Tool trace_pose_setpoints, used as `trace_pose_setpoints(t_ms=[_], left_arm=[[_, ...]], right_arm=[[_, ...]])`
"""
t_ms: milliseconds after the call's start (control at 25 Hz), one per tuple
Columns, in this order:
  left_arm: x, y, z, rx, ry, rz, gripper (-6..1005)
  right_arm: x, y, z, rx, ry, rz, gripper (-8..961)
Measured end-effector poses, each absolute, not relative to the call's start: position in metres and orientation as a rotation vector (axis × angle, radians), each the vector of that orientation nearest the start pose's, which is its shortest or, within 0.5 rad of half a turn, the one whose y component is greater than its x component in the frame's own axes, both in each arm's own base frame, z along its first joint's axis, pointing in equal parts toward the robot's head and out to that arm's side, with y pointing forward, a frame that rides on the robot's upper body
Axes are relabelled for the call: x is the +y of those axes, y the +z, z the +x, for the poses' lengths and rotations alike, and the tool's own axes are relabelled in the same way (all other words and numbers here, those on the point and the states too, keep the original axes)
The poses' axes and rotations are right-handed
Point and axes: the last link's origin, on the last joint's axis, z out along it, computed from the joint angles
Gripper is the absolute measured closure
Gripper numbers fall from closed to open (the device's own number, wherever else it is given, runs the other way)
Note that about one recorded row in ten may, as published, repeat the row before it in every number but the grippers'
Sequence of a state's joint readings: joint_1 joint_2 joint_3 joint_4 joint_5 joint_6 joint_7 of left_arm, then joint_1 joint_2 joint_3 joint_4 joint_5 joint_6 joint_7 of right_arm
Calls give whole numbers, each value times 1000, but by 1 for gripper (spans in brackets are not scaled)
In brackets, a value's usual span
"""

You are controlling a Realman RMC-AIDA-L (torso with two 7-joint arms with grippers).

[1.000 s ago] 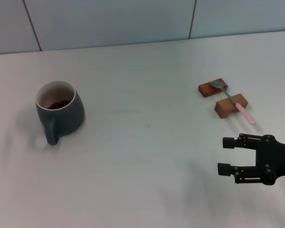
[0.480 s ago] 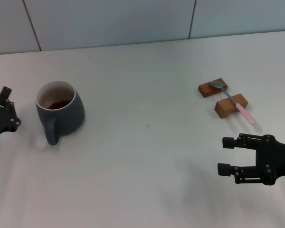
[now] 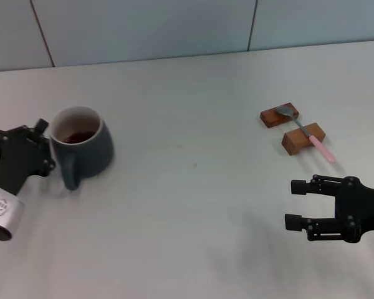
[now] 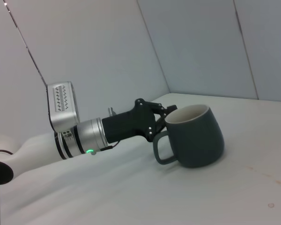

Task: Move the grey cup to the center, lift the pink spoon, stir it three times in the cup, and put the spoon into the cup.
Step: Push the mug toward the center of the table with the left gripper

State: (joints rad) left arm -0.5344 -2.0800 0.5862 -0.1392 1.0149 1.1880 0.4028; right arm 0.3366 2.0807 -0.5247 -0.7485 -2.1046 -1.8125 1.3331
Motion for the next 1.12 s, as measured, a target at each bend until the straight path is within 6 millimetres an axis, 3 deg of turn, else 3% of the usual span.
trace_pose_setpoints(t_ms=[160, 520, 720, 1120], left_arm=[[324, -61, -311, 59, -257, -1940, 988], [323, -72, -299, 58, -304, -1974, 972], [315, -94, -270, 46, -427, -2035, 964], [305, -116, -244, 56, -525, -2123, 947]], right_arm=[[254, 27, 310, 733, 758, -2719, 133], [254, 26, 310, 749, 759, -2723, 133], [254, 26, 309, 751, 757, -2728, 133], [255, 26, 309, 757, 758, -2728, 134]])
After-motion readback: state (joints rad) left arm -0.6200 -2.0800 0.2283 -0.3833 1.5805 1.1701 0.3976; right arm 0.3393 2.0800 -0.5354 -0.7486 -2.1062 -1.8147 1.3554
